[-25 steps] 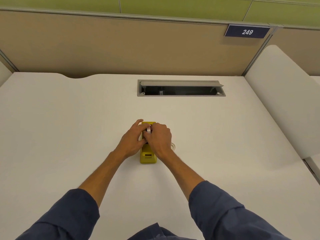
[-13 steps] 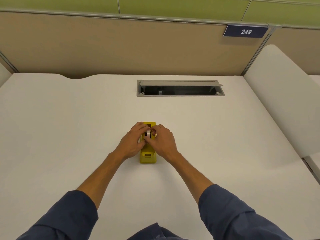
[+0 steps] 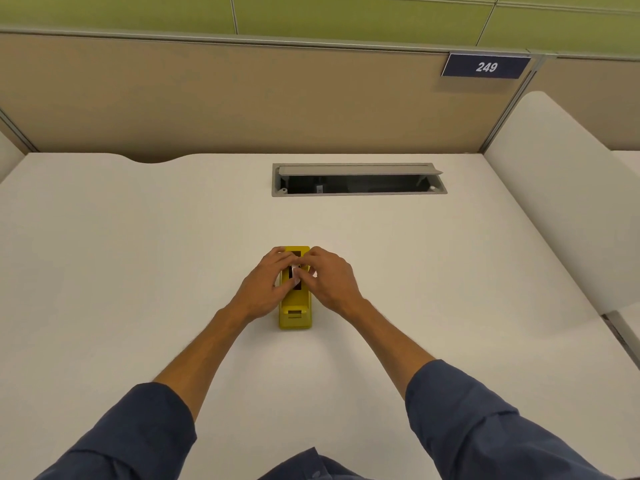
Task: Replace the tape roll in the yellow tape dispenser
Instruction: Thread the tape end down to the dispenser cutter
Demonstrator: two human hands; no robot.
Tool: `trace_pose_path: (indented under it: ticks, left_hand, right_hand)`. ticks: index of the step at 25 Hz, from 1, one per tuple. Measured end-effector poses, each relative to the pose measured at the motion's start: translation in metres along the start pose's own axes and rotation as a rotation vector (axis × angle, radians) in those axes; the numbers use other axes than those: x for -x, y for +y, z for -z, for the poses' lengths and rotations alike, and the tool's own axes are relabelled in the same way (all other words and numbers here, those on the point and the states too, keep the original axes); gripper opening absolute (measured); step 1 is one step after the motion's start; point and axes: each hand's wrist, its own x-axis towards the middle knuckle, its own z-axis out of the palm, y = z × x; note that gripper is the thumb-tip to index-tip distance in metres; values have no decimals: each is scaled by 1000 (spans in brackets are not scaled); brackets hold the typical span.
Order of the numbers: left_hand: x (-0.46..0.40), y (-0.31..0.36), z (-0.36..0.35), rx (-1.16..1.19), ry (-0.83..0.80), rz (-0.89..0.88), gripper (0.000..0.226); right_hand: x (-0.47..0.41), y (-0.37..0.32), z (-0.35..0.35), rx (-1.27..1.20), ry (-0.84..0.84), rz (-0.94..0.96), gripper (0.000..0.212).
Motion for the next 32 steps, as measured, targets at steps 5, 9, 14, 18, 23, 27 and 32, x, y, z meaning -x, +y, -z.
trace_pose_path:
  ticks: [5,9,14,18,23,27,32]
  left_hand:
    - [0,-2,-1,-5,2,8,43]
    - [-1,-2,-1,0,-7,15,45]
    - [1,-1,0,4,-8,20,46]
    - [2,-1,0,38,-11,44,44]
    - [3,-6,2,57,-8,41,52]
    - [8,-6,2,85,-13,27,62]
    - [21,-3,1,140,66,90,64]
  right_hand:
    - [-5,-1,3,46,-3,14,19]
    - [-8,-2,5,101,-2,48,18]
    - [-6,-5,2,177,-41,71,20]
    - [-1,-7,1,163,-71,52,18]
    - [8,-10,1,140,-82,37,16]
    - [16,-10,-5,138,-89,9,20]
    - [27,-8,-12,112,-82,-52,23]
